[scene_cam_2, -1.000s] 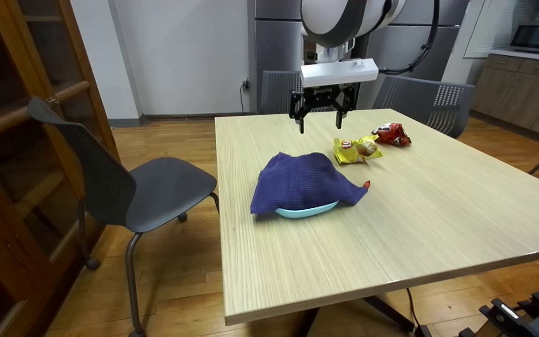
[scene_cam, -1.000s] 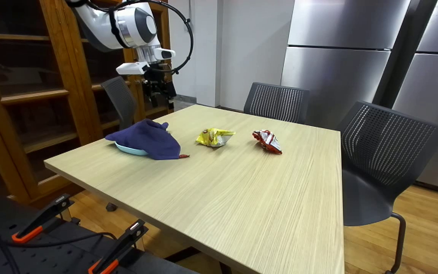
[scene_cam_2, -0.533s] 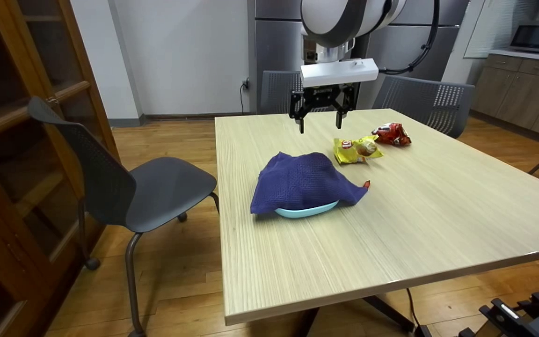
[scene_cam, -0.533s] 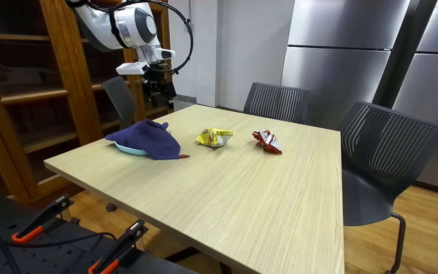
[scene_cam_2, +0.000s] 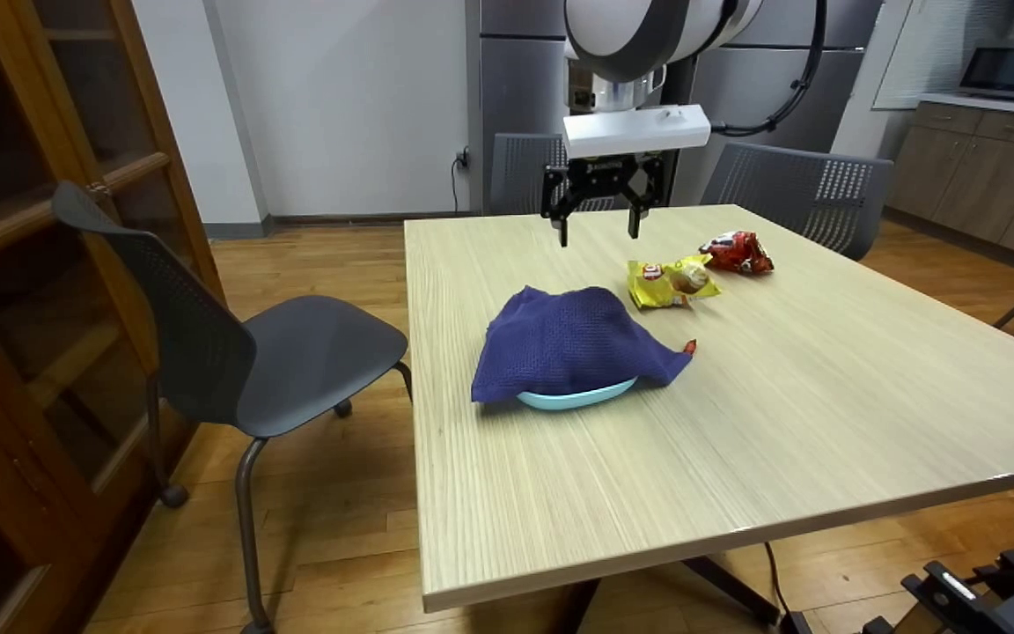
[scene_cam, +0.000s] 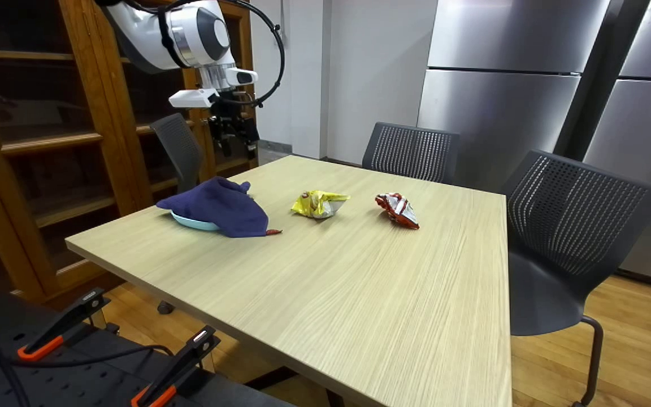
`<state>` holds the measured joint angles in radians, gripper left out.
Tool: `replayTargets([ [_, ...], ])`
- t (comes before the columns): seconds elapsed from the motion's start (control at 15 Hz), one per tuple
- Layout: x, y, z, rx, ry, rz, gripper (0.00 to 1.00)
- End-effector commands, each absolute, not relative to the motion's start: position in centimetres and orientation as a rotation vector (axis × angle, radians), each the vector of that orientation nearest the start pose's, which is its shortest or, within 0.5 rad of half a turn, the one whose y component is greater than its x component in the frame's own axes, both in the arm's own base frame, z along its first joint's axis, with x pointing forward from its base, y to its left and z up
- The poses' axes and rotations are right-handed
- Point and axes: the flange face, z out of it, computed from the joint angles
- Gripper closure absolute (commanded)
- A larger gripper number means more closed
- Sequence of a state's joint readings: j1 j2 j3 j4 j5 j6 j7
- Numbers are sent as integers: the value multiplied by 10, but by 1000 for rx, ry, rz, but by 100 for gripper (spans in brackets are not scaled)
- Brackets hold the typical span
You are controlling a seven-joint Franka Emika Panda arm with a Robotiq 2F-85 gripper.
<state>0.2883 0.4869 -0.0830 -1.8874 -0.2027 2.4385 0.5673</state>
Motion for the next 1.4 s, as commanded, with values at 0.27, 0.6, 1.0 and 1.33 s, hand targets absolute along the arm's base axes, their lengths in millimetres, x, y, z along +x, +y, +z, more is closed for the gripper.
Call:
replayTargets([
  [0.27, 554, 165, 298, -3192, 254, -266, 0],
  [0.6, 517, 170, 305, -3180, 297, -339, 0],
  [1.0, 517, 168, 297, -3177, 275, -317, 0],
  [1.33, 516, 168, 297, -3175, 276, -319, 0],
])
